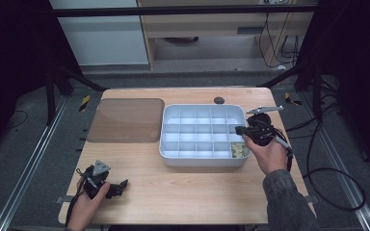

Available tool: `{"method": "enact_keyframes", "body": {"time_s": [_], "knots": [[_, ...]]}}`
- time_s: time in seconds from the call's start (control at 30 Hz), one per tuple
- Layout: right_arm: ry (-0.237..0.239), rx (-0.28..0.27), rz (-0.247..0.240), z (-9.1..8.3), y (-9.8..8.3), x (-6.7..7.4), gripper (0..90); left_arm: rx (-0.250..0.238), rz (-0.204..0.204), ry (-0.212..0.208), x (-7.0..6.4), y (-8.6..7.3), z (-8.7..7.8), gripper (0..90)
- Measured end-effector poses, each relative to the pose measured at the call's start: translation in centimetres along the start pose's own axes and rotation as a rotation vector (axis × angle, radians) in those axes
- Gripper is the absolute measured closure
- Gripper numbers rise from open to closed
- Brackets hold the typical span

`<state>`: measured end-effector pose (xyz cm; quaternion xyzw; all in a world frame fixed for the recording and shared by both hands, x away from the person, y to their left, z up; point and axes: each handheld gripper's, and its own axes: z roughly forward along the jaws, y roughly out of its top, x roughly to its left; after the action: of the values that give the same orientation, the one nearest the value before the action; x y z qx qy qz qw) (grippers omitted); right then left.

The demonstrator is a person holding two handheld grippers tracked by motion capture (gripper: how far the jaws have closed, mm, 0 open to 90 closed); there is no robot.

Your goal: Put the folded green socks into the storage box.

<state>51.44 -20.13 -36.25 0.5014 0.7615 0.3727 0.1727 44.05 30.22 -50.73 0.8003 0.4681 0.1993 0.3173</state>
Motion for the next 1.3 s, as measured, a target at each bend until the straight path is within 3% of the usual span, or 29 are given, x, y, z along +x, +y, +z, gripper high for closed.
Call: {"method": "enact_keyframes", "body": {"time_s": [0.37, 0.67, 1.3], "knots": [[0.008, -0.025, -0.012, -0.3, 0.0, 0.7, 81.0, 0.000, 0.000, 0.000, 0.0, 0.0, 0.0, 0.0], [0.005, -0.059, -0.004, -1.3, -0.2, 1.3, 57.1, -0.002, 0.001, 0.001, -0.1, 0.0, 0.0, 0.0], [0.010, -0.114, 0.021, -2.8, -0.7, 1.8, 19.8, -0.002, 0.000, 0.001, -0.1, 0.0, 0.0, 0.0]]}}
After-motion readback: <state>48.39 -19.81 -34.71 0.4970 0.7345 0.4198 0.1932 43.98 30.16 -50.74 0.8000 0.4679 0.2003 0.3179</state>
